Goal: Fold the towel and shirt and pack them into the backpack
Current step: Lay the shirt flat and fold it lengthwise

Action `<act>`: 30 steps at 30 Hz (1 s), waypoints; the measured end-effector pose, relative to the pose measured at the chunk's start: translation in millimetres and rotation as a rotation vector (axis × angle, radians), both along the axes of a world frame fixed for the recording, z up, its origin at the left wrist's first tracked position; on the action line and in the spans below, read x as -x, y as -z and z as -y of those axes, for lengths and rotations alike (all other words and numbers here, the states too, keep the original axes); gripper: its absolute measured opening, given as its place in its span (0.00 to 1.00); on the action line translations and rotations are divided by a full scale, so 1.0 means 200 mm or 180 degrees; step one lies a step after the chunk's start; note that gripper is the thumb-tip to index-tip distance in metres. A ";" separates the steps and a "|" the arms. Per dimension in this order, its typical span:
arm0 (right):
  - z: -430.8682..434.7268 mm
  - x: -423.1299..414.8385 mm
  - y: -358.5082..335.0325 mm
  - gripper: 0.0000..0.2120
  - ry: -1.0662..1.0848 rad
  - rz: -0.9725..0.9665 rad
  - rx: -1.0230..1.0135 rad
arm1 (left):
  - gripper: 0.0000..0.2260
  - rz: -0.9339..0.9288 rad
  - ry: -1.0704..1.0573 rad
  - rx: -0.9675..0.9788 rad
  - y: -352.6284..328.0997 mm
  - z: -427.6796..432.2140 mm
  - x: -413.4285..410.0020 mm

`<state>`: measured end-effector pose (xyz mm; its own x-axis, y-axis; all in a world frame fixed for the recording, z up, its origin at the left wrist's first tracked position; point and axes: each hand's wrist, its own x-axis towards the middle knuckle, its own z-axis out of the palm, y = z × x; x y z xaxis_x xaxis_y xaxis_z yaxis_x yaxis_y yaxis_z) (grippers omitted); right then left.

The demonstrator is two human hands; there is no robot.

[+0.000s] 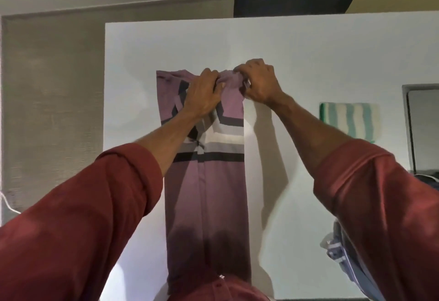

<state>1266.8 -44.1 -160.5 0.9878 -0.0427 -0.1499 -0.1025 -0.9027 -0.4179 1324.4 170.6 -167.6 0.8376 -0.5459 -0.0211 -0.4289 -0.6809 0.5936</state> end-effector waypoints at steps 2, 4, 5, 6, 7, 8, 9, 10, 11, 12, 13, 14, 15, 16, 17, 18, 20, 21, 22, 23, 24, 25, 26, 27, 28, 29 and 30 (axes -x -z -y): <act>0.03 -0.06 -0.04 0.19 -0.0224 -0.0261 0.0295 | 0.15 0.0247 0.0069 -0.0047 -0.01 -0.02 -0.01; 0.06 -0.08 -0.04 0.12 -0.0210 -0.0152 0.0454 | 0.14 0.0426 0.0069 -0.0186 -0.01 -0.05 -0.02; 0.06 -0.09 -0.04 0.10 -0.0129 -0.0040 0.0488 | 0.14 0.0461 0.0055 -0.0287 -0.01 -0.07 -0.03; 0.06 -0.10 -0.03 0.10 -0.0041 0.0080 0.0500 | 0.15 0.0471 0.0034 -0.0372 -0.01 -0.08 -0.04; 0.05 -0.11 -0.03 0.11 0.0054 0.0184 0.0483 | 0.16 0.0473 0.0014 -0.0442 -0.02 -0.10 -0.04; 0.04 -0.12 -0.02 0.13 0.0149 0.0259 0.0457 | 0.16 0.0470 -0.0016 -0.0508 -0.03 -0.11 -0.04; 0.03 -0.13 -0.01 0.13 0.0229 0.0317 0.0458 | 0.17 0.0469 -0.0027 -0.0599 -0.04 -0.12 -0.04; 0.01 -0.14 0.00 0.13 0.0303 0.0359 0.0465 | 0.17 0.0461 -0.0031 -0.0710 -0.05 -0.12 -0.04; 0.00 -0.14 0.02 0.13 0.0394 0.0375 0.0419 | 0.18 0.0439 -0.0029 -0.0820 -0.05 -0.13 -0.04; -0.02 -0.13 0.03 0.13 0.0506 0.0383 0.0323 | 0.19 0.0409 -0.0024 -0.0924 -0.05 -0.14 -0.05; -0.04 -0.12 0.03 0.13 0.0647 0.0409 0.0210 | 0.20 0.0376 -0.0020 -0.1014 -0.05 -0.14 -0.05; -0.06 -0.09 0.04 0.15 0.0836 0.0465 0.0100 | 0.20 0.0361 -0.0026 -0.1045 -0.05 -0.15 -0.06; -0.09 -0.06 0.04 0.15 0.1073 0.0569 0.0000 | 0.21 0.0372 -0.0033 -0.1017 -0.05 -0.15 -0.07; -0.13 -0.01 0.04 0.16 0.1325 0.0696 -0.0078 | 0.21 0.0420 -0.0041 -0.0933 -0.05 -0.14 -0.08; -0.18 0.05 0.05 0.16 0.1550 0.0802 -0.0130 | 0.20 0.0494 -0.0026 -0.0823 -0.05 -0.12 -0.09; -0.24 0.11 0.05 0.16 0.1720 0.0871 -0.0179 | 0.19 0.0551 0.0030 -0.0707 -0.06 -0.09 -0.09; -0.39 0.26 0.07 0.20 0.1872 0.0892 -0.0390 | 0.17 0.0605 0.0360 -0.0569 -0.05 0.00 -0.11; -0.47 0.33 0.09 0.22 0.1861 0.0864 -0.0602 | 0.18 0.0636 0.0600 -0.0568 -0.04 0.06 -0.12; -0.54 0.39 0.11 0.23 0.1821 0.0840 -0.0824 | 0.19 0.0704 0.0825 -0.0583 -0.03 0.11 -0.13; -0.61 0.45 0.15 0.24 0.1740 0.0840 -0.0951 | 0.20 0.0793 0.1018 -0.0601 -0.01 0.16 -0.14; -0.66 0.51 0.18 0.25 0.1607 0.0845 -0.0921 | 0.22 0.0898 0.1213 -0.0653 0.01 0.22 -0.14; -0.70 0.55 0.21 0.26 0.1448 0.0840 -0.0737 | 0.24 0.1030 0.1463 -0.0770 0.02 0.26 -0.14; -0.73 0.59 0.24 0.27 0.1273 0.0771 -0.0506 | 0.27 0.1187 0.1741 -0.0933 0.04 0.30 -0.14; -0.75 0.61 0.26 0.28 0.1143 0.0607 -0.0319 | 0.30 0.1348 0.1941 -0.1107 0.06 0.32 -0.15; -0.76 0.63 0.27 0.29 0.1079 0.0393 -0.0174 | 0.32 0.1472 0.1956 -0.1229 0.09 0.33 -0.15; -0.77 0.64 0.29 0.30 0.1046 0.0205 -0.0064 | 0.34 0.1520 0.1779 -0.1327 0.11 0.33 -0.15; -0.77 0.65 0.31 0.31 0.1031 0.0069 0.0014 | 0.35 0.1516 0.1487 -0.1399 0.13 0.33 -0.15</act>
